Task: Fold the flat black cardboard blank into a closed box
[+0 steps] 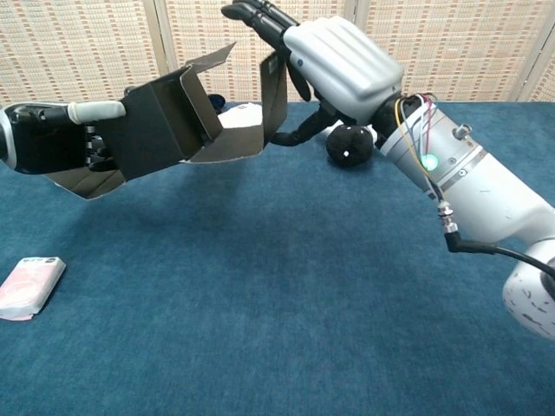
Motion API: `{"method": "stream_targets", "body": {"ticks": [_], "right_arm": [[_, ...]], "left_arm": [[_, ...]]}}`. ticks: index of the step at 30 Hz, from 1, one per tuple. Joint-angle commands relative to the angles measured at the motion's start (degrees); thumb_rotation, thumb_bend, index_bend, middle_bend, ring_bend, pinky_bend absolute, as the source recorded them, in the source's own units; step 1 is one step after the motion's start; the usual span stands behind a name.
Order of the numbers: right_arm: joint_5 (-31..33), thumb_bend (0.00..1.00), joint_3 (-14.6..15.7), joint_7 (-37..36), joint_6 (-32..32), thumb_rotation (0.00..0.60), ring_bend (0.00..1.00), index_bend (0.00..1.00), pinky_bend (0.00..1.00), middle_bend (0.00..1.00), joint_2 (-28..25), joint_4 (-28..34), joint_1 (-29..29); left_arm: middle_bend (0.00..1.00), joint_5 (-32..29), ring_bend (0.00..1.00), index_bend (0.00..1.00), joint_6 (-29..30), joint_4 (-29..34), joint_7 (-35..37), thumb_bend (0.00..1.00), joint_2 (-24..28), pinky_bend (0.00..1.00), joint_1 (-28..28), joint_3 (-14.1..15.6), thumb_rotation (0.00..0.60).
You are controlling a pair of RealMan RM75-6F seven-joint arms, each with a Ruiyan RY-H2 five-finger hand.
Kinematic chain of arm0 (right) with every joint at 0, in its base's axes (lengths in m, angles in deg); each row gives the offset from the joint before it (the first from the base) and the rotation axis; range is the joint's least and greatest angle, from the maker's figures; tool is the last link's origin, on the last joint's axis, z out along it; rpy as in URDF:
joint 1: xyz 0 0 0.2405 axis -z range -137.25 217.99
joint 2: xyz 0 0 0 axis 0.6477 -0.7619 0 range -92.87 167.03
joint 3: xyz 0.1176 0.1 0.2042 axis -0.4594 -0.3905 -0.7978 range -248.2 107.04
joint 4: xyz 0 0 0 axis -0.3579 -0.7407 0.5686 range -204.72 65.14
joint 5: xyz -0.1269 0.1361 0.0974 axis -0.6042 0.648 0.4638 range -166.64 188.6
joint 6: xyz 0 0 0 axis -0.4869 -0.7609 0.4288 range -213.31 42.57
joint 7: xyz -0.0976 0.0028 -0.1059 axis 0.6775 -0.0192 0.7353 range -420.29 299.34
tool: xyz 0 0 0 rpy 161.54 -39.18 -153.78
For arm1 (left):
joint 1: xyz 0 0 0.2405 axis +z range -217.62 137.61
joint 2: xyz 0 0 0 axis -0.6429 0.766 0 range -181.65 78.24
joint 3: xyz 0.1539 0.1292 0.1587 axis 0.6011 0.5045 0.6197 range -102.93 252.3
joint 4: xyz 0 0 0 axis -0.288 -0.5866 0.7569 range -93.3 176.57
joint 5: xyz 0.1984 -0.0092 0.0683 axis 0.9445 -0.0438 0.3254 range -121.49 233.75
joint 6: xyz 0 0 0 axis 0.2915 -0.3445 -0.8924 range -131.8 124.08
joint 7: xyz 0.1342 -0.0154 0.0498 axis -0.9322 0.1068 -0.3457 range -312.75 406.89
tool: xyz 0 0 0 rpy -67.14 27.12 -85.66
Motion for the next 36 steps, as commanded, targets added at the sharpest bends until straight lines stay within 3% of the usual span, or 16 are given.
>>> {"method": "stream_targets", "body": {"ticks": [1, 10, 19, 29, 36], "right_arm": [[-0.3, 0.0, -0.2, -0.4, -0.3, 0.6, 0.7, 0.0, 1.0, 0.0, 0.7, -1.0, -0.9], [-0.1, 0.0, -0.7, -0.3, 0.3, 0.6, 0.7, 0.0, 1.0, 0.02, 1.8, -2.1, -3.2], [0.2, 0.0, 0.1, 0.0, 1.9, 0.6, 0.7, 0.0, 1.0, 0.04, 1.0, -1.4, -3.6], [-1.6, 0.0, 4.7, 0.9, 5.8, 0.6, 0.71, 0.0, 1.0, 0.1, 0.6, -2.8, -3.2], [-2.8, 0.0, 6.7, -1.4, 5.3, 0.6, 0.72, 0.0, 1.0, 0.11, 2.6, -6.8, -2.9]], "left_arm": [[0.19, 0.1, 0.57, 0.2, 0.1, 0.4, 0.0, 0.15, 0.3, 0.74, -0.3, 0.1, 0.6], [0.19, -0.1, 0.57, 0.2, -0.2, 1.5, -0.8, 0.15, 0.5, 0.74, -1.2, 0.9, 0.6], [0.19, -0.9, 0.57, 0.2, -1.3, 1.4, -10.6, 0.15, -0.4, 0.74, -1.4, 1.1, 0.6], [0.19, -3.1, 0.57, 0.18, -2.6, -0.4, -25.0, 0.15, -4.6, 0.74, -0.3, 0.7, 0.6], [0.19, -3.9, 0.57, 0.18, -3.9, -1.6, -28.1, 0.15, -6.8, 0.74, 0.0, 0.6, 0.6]]}}
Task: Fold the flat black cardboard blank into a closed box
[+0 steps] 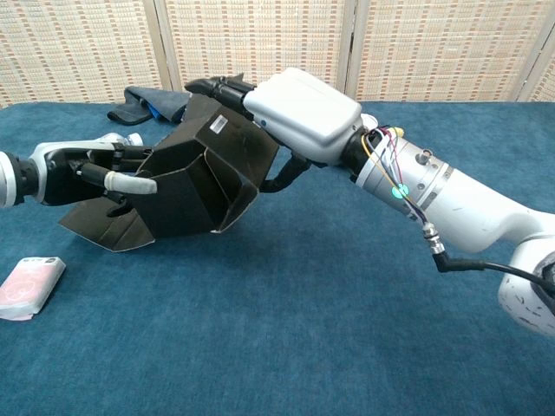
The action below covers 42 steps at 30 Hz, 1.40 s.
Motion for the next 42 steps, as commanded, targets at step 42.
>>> {"method": "stream_targets", "body": {"ticks": [42], "right_arm": [[-2.4, 0.0, 6.0, -7.9, 0.9, 0.6, 0.76, 0.22, 1.0, 0.29, 7.2, -14.5, -0.7]], "left_arm": [[0.16, -0.7, 0.57, 0.12, 1.0, -6.7, -17.5, 0.15, -7.5, 0.74, 1.6, -1.2, 0.6]]}}
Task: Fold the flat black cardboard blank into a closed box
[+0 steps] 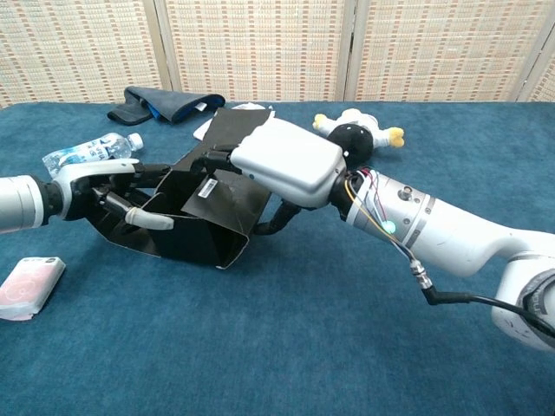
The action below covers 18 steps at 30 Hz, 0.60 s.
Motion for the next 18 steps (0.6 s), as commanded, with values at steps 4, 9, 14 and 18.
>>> {"method": "stream_targets", "body": {"ticks": [4, 9, 14, 18], "right_arm": [[-0.2, 0.0, 0.7, 0.1, 0.5, 0.6, 0.76, 0.23, 1.0, 0.3, 0.2, -0.6, 0.1], [-0.2, 0.0, 1.3, -0.2, 1.2, 0.6, 0.76, 0.25, 1.0, 0.31, 0.5, -1.4, 0.2], [-0.2, 0.0, 1.7, -0.4, 2.1, 0.6, 0.76, 0.27, 1.0, 0.33, 0.8, -2.2, 0.1], [-0.1, 0.0, 1.9, -0.7, 2.9, 0.6, 0.77, 0.29, 1.0, 0.34, 0.8, -2.5, -0.2]], "left_arm": [[0.15, -0.3, 0.57, 0.12, -0.2, -0.2, -1.2, 0.15, -0.5, 0.74, 0.2, -0.2, 0.6], [0.15, -0.3, 0.57, 0.11, -0.5, -0.7, -1.7, 0.15, -1.1, 0.74, 0.2, -0.1, 0.6], [0.15, -0.3, 0.57, 0.11, -0.7, -1.5, -2.0, 0.15, -1.7, 0.74, 0.2, -0.1, 0.6], [0.15, -0.1, 0.57, 0.11, -0.7, -2.1, -2.3, 0.15, -2.1, 0.74, 0.2, 0.0, 0.6]]}}
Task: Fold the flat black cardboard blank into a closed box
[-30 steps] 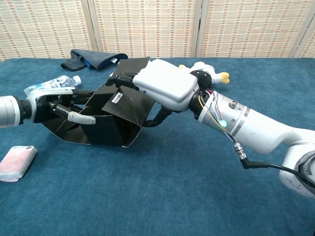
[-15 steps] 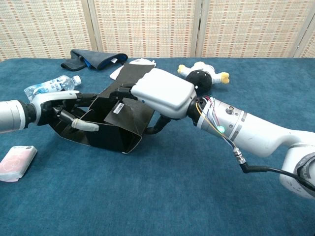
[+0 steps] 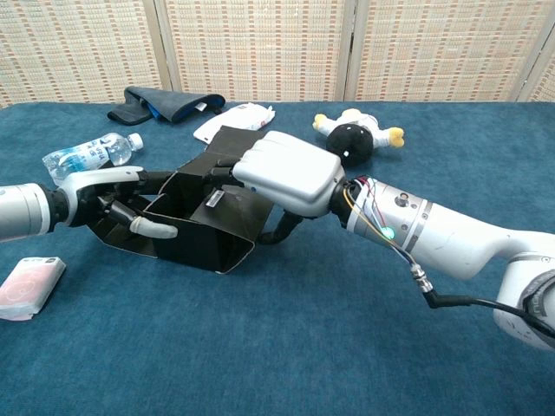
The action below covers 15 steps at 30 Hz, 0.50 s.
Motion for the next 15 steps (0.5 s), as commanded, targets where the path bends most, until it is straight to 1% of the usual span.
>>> {"method": "stream_targets", "body": {"ticks": [1, 4, 8, 15], "right_arm": [[0.0, 0.0, 0.2, 0.0, 0.4, 0.6, 0.77, 0.29, 1.0, 0.34, 0.0, -0.2, -0.2], [0.0, 0.01, 0.4, 0.0, 1.1, 0.6, 0.77, 0.3, 1.0, 0.35, -0.1, 0.0, -0.3], [-0.1, 0.07, 0.7, 0.2, 1.7, 0.6, 0.77, 0.32, 1.0, 0.36, -0.4, 0.3, -0.5], [0.0, 0.12, 1.1, 0.7, 3.2, 0.6, 0.77, 0.35, 1.0, 0.38, -0.8, 1.2, -0.9]], "left_arm": [[0.15, 0.1, 0.57, 0.11, 0.1, -0.3, -0.3, 0.15, -0.2, 0.74, 0.0, 0.0, 0.6], [0.14, 0.3, 0.57, 0.11, 0.3, -0.8, -1.2, 0.15, -0.4, 0.74, 0.0, 0.1, 0.6], [0.13, 0.3, 0.57, 0.11, 0.6, -1.0, -1.6, 0.15, -0.6, 0.74, 0.2, 0.1, 0.6], [0.13, 0.4, 0.57, 0.11, 1.1, -1.4, -2.1, 0.15, -1.0, 0.74, 0.4, 0.1, 0.6]]}}
